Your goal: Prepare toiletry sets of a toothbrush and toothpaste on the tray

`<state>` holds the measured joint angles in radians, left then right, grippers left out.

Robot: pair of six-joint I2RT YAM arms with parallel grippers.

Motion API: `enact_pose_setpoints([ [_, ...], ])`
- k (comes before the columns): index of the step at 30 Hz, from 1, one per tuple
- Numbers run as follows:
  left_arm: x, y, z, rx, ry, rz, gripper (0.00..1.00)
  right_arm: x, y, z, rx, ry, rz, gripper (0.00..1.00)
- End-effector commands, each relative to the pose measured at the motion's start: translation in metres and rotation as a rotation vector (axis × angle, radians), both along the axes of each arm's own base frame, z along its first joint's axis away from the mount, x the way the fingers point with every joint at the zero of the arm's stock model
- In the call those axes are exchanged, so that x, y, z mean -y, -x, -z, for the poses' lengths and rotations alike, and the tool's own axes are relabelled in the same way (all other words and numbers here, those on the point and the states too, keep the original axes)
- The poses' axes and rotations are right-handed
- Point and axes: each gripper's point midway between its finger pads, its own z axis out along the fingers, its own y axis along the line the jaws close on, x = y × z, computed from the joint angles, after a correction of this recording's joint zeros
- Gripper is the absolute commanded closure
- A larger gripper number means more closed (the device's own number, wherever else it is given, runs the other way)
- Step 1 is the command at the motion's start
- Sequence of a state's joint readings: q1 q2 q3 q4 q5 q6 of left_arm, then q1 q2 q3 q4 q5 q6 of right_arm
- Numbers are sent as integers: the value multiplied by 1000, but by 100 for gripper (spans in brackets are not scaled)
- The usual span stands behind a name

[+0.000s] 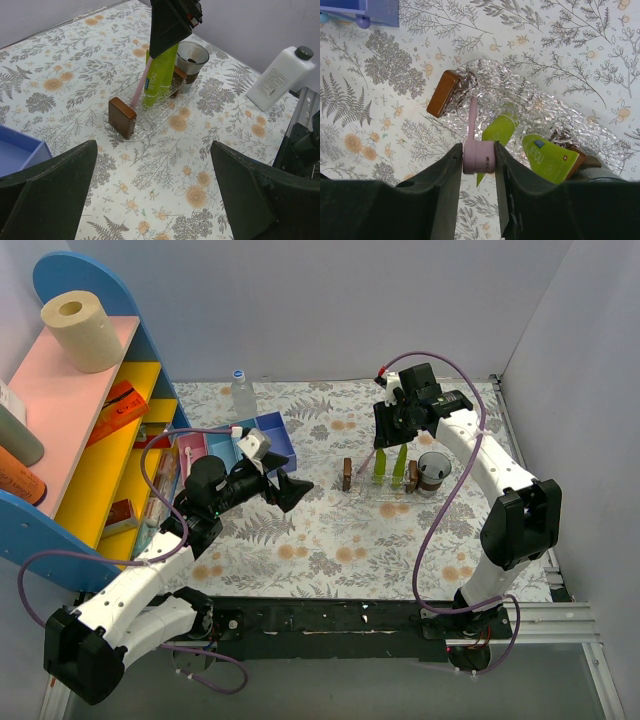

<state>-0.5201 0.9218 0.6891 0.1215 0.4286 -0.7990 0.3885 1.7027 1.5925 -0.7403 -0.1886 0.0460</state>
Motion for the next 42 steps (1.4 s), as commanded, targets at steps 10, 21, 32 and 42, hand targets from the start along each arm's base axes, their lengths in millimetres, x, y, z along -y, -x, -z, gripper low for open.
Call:
enact_pose_setpoints([
  [10, 0, -2, -6, 25, -9, -7, 2, 0, 0, 2, 6, 16, -2, 42],
  [21, 0, -2, -5, 24, -12, -9, 2, 0, 0, 0, 12, 10, -6, 26],
  [32, 1, -2, -7, 18, -3, -12, 2, 1, -5, -10, 55, 5, 13, 21],
  [42, 2, -3, -4, 1, -6, -7, 2, 9, -8, -34, 151, 0, 59, 23],
])
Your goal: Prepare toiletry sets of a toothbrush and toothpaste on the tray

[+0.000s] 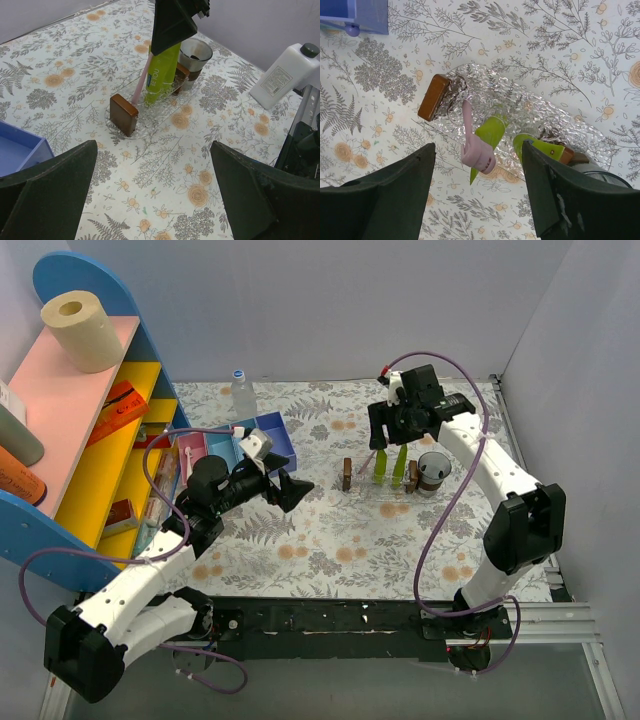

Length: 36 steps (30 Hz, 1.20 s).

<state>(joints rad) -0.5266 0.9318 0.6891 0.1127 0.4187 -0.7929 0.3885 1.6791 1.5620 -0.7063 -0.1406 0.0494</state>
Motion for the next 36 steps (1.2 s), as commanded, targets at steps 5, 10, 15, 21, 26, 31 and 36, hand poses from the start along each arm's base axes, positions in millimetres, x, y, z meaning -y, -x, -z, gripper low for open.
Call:
enact_pose_setpoints([
  [5, 0, -7, -4, -3, -3, -29, 2, 5, -4, -49, 171, -43, 46, 25],
  [10, -1, -12, 3, -21, -16, -37, 2, 8, 1, -69, 240, -75, 59, 27],
  [15, -10, -24, 7, -44, -13, -81, 2, 16, 6, -86, 310, -85, 75, 28],
  [21, -28, -52, 28, -137, -29, -176, 2, 10, 20, -108, 365, -176, 35, 27],
  [26, -55, -73, 37, -171, -44, -298, 2, 16, 32, -127, 430, -191, 25, 27],
  [31, -103, -101, 65, -284, -112, -517, 2, 23, 42, -142, 486, -187, 14, 25],
  [36, -160, -109, 86, -391, -176, -788, 12, 30, 48, -159, 544, -167, 1, 24],
])
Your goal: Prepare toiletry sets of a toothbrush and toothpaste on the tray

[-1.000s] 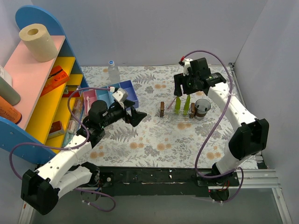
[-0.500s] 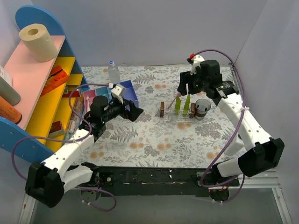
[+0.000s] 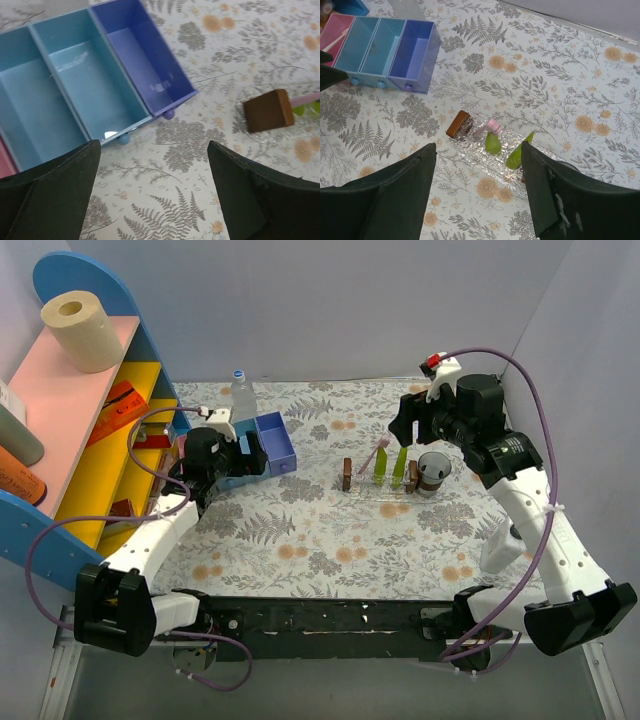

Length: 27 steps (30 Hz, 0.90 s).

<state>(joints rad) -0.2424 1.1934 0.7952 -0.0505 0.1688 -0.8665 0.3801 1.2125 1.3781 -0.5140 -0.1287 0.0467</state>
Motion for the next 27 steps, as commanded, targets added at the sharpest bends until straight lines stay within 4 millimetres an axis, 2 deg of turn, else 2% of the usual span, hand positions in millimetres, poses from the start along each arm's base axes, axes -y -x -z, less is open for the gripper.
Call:
enact_pose_setpoints([
  [1, -60, 0, 13, -112, -89, -277, 16, 7, 1, -25, 101, 8, 2, 25],
  [2, -69, 0, 8, -109, -95, -313, 17, 9, 3, -28, 119, 3, 8, 24],
  [3, -87, -1, 6, -114, -108, -393, 19, 11, 4, -29, 144, 21, 3, 23],
  [4, -96, 4, 7, -150, -124, -430, 24, 13, 5, -20, 135, 26, 6, 23],
  [5, -102, -2, -8, -136, -125, -464, 28, 13, 7, -27, 167, 11, 1, 23],
  [6, -110, -3, -15, -138, -131, -493, 30, 13, 9, -26, 171, 6, 1, 22],
  [8, -121, -2, -20, -154, -177, -531, 37, 13, 14, -23, 176, -1, -7, 23],
  [9, -127, -8, -25, -157, -193, -557, 40, 14, 14, -24, 184, -6, -5, 22],
  [11, -135, -7, -14, -210, -229, -569, 49, 17, 18, -23, 192, -5, 4, 22],
  [13, -143, -8, 1, -274, -233, -564, 51, 19, 20, -25, 207, -7, 10, 22],
  [17, -154, -10, 20, -350, -230, -578, 60, 25, 29, -31, 248, -16, 20, 22],
  [22, -163, -8, 46, -427, -287, -596, 60, 32, 33, -37, 276, -9, 45, 21],
  [27, -172, -6, 56, -455, -285, -610, 60, 29, 35, -35, 265, -19, 31, 21],
])
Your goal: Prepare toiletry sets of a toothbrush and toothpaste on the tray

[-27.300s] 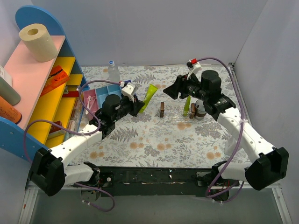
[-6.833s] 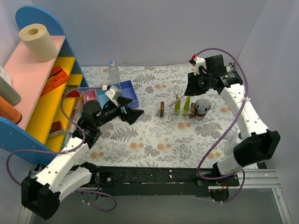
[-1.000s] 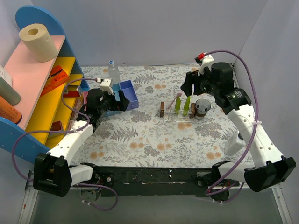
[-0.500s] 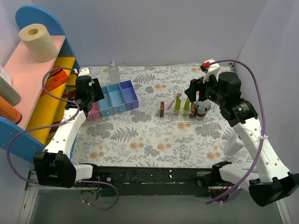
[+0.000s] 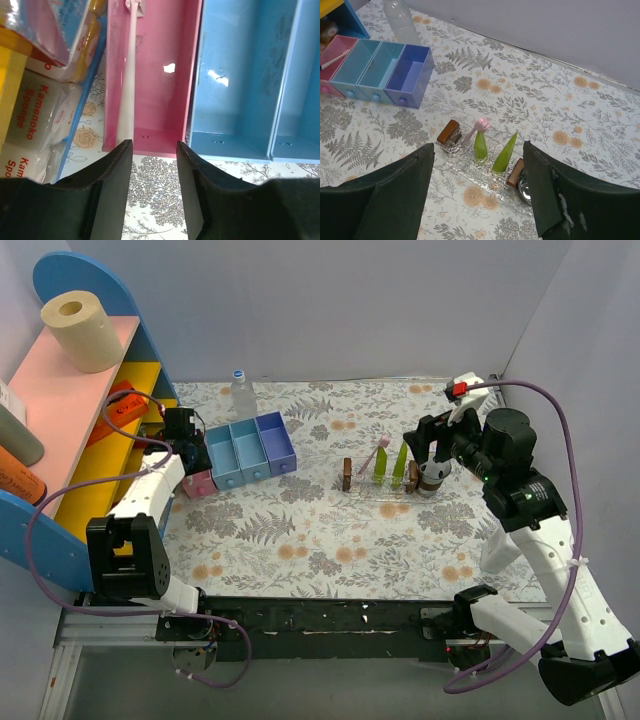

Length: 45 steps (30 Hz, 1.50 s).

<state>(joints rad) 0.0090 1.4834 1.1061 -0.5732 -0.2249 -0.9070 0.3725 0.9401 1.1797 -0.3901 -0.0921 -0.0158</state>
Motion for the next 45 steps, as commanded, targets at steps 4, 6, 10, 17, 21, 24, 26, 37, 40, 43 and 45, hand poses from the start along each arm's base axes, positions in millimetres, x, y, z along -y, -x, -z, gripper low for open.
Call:
enact_pose_setpoints([
  [4, -23, 4, -1, -9, -83, -51, 60, 2, -2, -8, 45, -12, 11, 22],
  [6, -25, 3, 3, -10, -76, -59, 60, 3, -2, -8, 55, -16, 15, 22],
  [10, -26, 1, 12, -27, -67, -67, 61, 5, 1, -9, 67, -20, 22, 22],
  [17, -36, 0, 19, -34, -80, -84, 66, 9, 1, -10, 73, -21, 39, 23],
  [21, -36, -1, 25, -40, -79, -79, 67, 8, 0, -8, 70, -23, 40, 22],
  [24, -35, 0, 30, -54, -75, -73, 70, 8, 0, -9, 71, -26, 40, 23],
  [26, -34, 0, 32, -55, -71, -73, 71, 8, 0, -8, 72, -26, 42, 23],
  [37, -32, 0, 35, -55, -64, -65, 79, 9, 1, -7, 72, -31, 47, 23],
  [40, -33, 1, 34, -59, -65, -66, 82, 10, 1, -8, 74, -31, 50, 23],
  [43, -33, 0, 31, -49, -66, -67, 86, 10, 1, -7, 73, -30, 53, 23],
  [45, -33, 0, 30, -45, -66, -67, 88, 11, 1, -6, 72, -28, 56, 23],
])
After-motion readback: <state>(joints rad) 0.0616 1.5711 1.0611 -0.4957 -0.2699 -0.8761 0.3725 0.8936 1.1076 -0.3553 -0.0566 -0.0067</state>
